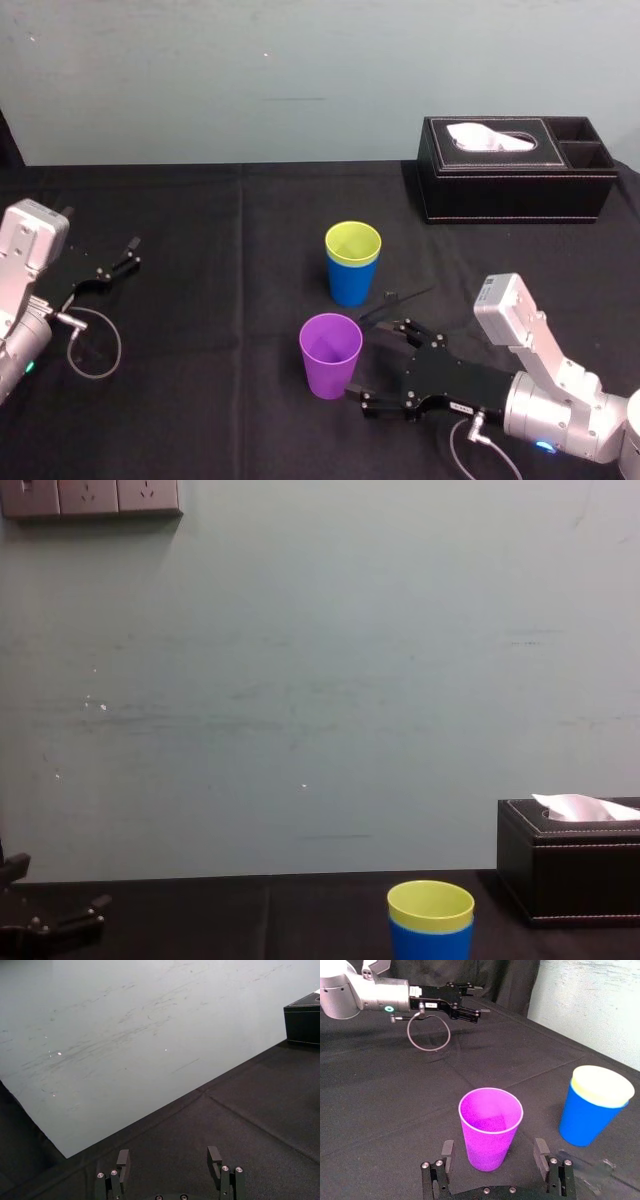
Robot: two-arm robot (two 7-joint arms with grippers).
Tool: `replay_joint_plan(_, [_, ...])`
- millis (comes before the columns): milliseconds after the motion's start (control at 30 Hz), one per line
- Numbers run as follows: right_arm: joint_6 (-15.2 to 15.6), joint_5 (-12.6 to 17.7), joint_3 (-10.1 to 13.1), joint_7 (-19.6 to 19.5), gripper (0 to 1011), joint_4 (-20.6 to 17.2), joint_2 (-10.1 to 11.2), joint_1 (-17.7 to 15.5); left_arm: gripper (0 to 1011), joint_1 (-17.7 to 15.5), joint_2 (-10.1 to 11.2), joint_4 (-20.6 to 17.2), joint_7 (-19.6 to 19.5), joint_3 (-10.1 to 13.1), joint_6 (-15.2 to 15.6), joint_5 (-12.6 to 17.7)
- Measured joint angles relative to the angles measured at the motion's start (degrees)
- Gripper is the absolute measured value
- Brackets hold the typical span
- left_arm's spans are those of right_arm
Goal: Stack the three plastic cups sequentially using one hand.
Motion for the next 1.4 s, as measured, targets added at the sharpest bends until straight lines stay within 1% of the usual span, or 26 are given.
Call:
replay_joint_plan(333, [0.58, -0.09, -1.62, 0.56, 1004, 1.17, -1.15, 1.75, 1010, 0.0, 0.0, 0.0, 0.0, 0.0, 0.0, 0.0])
replay_joint_plan(500, [1.29, -0.12, -2.36, 0.57, 1004, 2.28, -2.06, 2.97, 1010, 0.0, 0.0, 0.0, 0.0, 0.0, 0.0, 0.0])
replay_joint_plan(967, [2.54, 0.82, -4.26, 1.1, 1004, 4.88, -4.11, 5.63, 1010, 0.0, 0.0, 0.0, 0.0, 0.0, 0.0, 0.0])
replay_joint_plan(1267, [2.53, 0.97, -4.49, 1.24, 1004, 5.14, -4.29, 5.84, 1010, 0.0, 0.0, 0.0, 0.0, 0.0, 0.0, 0.0])
replay_joint_plan(1333, [2.52, 0.97, -4.45, 1.23, 982, 5.11, -4.26, 5.81, 1010, 0.0, 0.0, 0.0, 0.0, 0.0, 0.0, 0.0])
replay_joint_plan(1400, [2.51, 0.97, -4.42, 1.22, 932, 5.07, -4.24, 5.78, 1010, 0.0, 0.0, 0.0, 0.0, 0.0, 0.0, 0.0])
